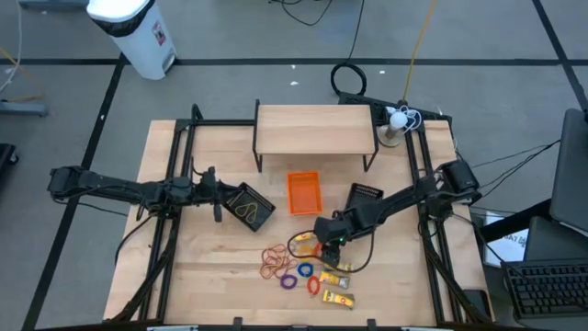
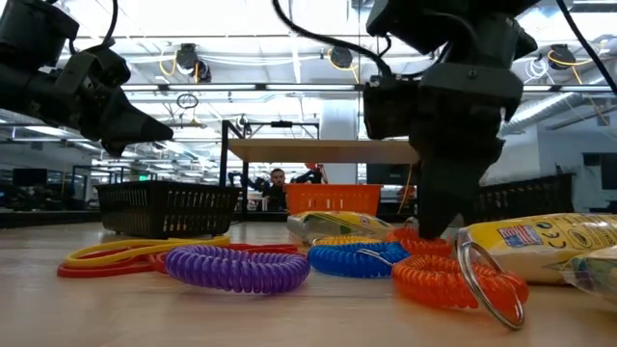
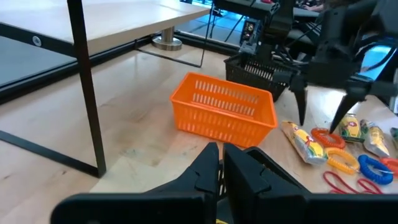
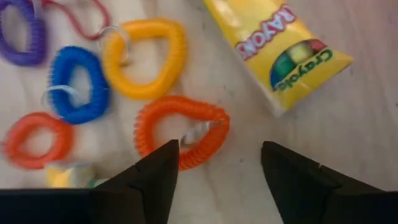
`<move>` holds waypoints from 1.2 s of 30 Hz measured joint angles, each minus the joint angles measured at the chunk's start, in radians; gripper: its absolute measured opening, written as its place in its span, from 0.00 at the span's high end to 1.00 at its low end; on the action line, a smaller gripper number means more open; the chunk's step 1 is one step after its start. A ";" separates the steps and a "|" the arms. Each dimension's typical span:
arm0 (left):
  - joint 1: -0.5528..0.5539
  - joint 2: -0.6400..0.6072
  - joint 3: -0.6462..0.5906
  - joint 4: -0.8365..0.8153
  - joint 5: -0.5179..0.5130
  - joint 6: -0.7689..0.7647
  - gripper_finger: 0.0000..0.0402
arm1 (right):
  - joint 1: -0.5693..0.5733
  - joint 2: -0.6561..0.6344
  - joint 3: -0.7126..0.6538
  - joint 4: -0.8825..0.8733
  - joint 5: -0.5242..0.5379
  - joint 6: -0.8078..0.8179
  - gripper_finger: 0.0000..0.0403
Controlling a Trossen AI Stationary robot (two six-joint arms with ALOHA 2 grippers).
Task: Pick & Place Office Desk Supplies
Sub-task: Put the orange spring keychain into the orange bin
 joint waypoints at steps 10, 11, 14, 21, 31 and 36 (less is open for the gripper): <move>-0.002 0.000 0.000 0.001 0.000 -0.026 0.94 | 0.004 0.018 0.002 0.012 0.047 -0.029 0.53; -0.002 0.000 0.000 0.001 0.000 -0.026 0.94 | 0.004 0.018 0.002 0.013 0.048 -0.040 0.54; -0.002 0.000 0.000 0.001 0.000 -0.028 0.94 | 0.012 0.019 0.001 0.020 0.067 -0.080 0.56; -0.002 0.000 0.000 0.000 0.000 -0.025 0.94 | 0.043 0.021 -0.001 0.025 0.145 -0.193 0.60; -0.002 0.000 0.000 -0.016 0.000 -0.025 0.94 | 0.061 0.004 -0.003 0.038 0.144 -0.194 0.94; -0.002 0.000 0.000 -0.018 0.000 -0.026 0.94 | 0.074 -0.056 -0.002 0.025 0.118 -0.186 0.95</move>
